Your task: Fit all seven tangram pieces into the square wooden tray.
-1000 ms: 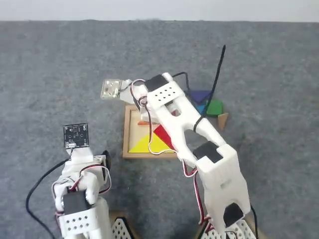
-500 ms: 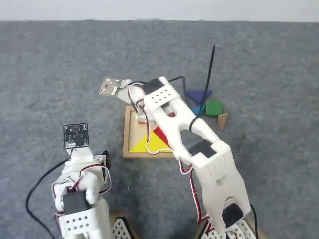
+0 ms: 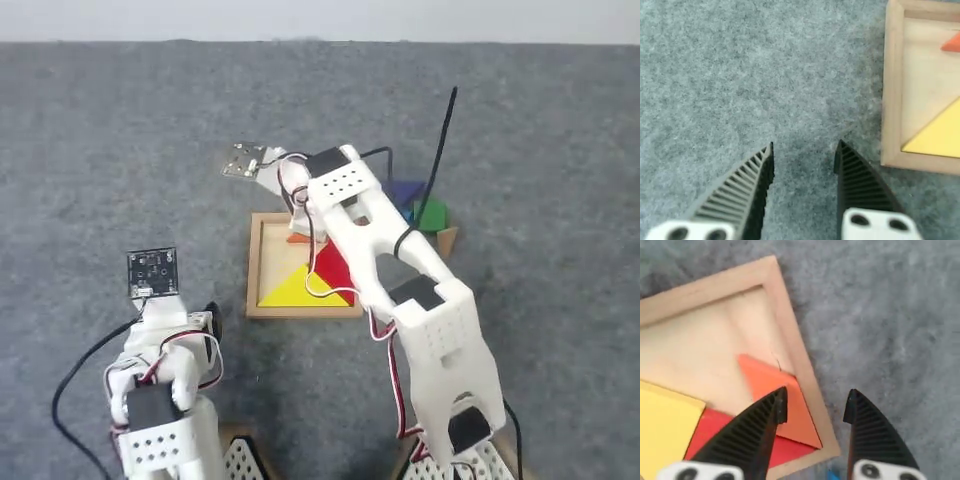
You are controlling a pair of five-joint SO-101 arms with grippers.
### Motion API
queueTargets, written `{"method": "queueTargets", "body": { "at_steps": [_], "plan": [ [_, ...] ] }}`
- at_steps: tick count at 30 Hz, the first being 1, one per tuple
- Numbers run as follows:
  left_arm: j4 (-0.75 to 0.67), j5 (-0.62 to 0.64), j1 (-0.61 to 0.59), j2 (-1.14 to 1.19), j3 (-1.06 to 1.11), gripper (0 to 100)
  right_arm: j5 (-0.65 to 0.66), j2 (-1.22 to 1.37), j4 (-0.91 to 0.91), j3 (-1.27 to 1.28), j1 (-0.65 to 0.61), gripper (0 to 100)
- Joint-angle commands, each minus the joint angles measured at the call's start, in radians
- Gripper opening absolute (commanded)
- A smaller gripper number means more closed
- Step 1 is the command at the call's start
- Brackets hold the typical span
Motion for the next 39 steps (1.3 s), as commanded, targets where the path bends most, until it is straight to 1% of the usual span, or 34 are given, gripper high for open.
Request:
{"method": "queueTargets", "body": {
  "at_steps": [1,4,8,10,13,15,20,24,25,29,35,39],
  "plan": [
    [0.003,-0.005,0.003,-0.020,-0.010,19,-0.072,-0.196,0.039,-0.034,0.045,18.8],
    [0.003,-0.005,0.003,-0.020,-0.010,19,-0.098,-0.311,0.133,-0.034,0.079,18.8],
    [0.003,-0.005,0.003,-0.020,-0.010,19,-0.104,-0.438,0.243,-0.029,0.171,18.8],
    [0.003,-0.005,0.003,-0.020,-0.010,19,-0.120,-0.472,0.265,-0.017,0.216,18.7],
    [0.003,-0.005,0.003,-0.020,-0.010,19,-0.178,-0.473,0.260,0.041,0.272,18.7],
    [0.003,-0.005,0.003,-0.020,-0.010,19,-0.196,-0.455,0.232,0.112,0.286,18.7],
    [0.003,-0.005,0.003,-0.020,-0.010,19,-0.222,-0.344,0.094,0.272,0.286,18.7],
    [0.003,-0.005,0.003,-0.020,-0.010,19,-0.448,-0.275,0.097,0.285,0.314,18.7],
    [0.003,-0.005,0.003,-0.020,-0.010,19,-0.465,-0.269,0.113,0.285,0.326,18.7],
    [0.003,-0.005,0.003,-0.020,-0.010,19,-0.454,-0.289,0.110,0.354,0.363,18.7],
    [0.003,-0.005,0.003,-0.020,-0.010,19,-0.468,-0.380,-0.030,0.568,0.390,18.7],
    [0.003,-0.005,0.003,-0.020,-0.010,19,-0.468,-0.420,-0.082,0.649,0.456,18.7]
  ]
}}
